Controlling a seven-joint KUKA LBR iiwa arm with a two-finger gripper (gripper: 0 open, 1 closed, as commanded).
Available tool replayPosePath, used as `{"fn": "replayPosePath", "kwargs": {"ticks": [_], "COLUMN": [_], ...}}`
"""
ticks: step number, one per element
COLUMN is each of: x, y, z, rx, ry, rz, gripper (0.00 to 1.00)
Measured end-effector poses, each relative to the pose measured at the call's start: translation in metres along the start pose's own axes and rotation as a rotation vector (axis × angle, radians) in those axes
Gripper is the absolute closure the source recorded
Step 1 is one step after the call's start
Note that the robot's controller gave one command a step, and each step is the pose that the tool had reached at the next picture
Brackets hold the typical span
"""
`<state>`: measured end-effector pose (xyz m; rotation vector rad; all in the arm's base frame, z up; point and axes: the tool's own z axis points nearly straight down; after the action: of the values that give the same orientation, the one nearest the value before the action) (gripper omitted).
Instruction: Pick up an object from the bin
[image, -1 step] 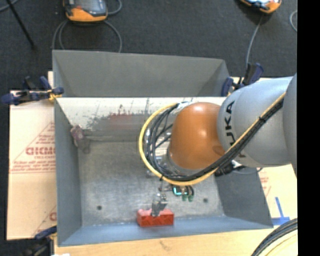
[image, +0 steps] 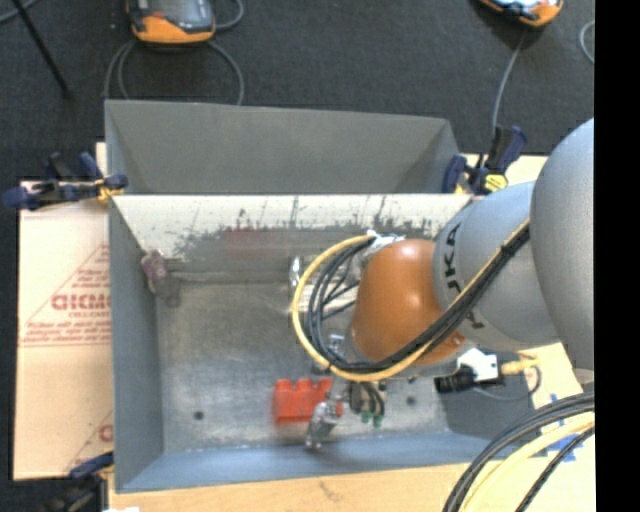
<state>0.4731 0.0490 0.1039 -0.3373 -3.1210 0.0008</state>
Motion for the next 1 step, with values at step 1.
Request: {"fn": "replayPosePath", "kwargs": {"ticks": [1], "x": [-0.0017], "y": [0.0011], "z": [-0.0026], "rx": [-0.003], "ry": [-0.005], "rz": [0.002], "gripper": [1.0]}}
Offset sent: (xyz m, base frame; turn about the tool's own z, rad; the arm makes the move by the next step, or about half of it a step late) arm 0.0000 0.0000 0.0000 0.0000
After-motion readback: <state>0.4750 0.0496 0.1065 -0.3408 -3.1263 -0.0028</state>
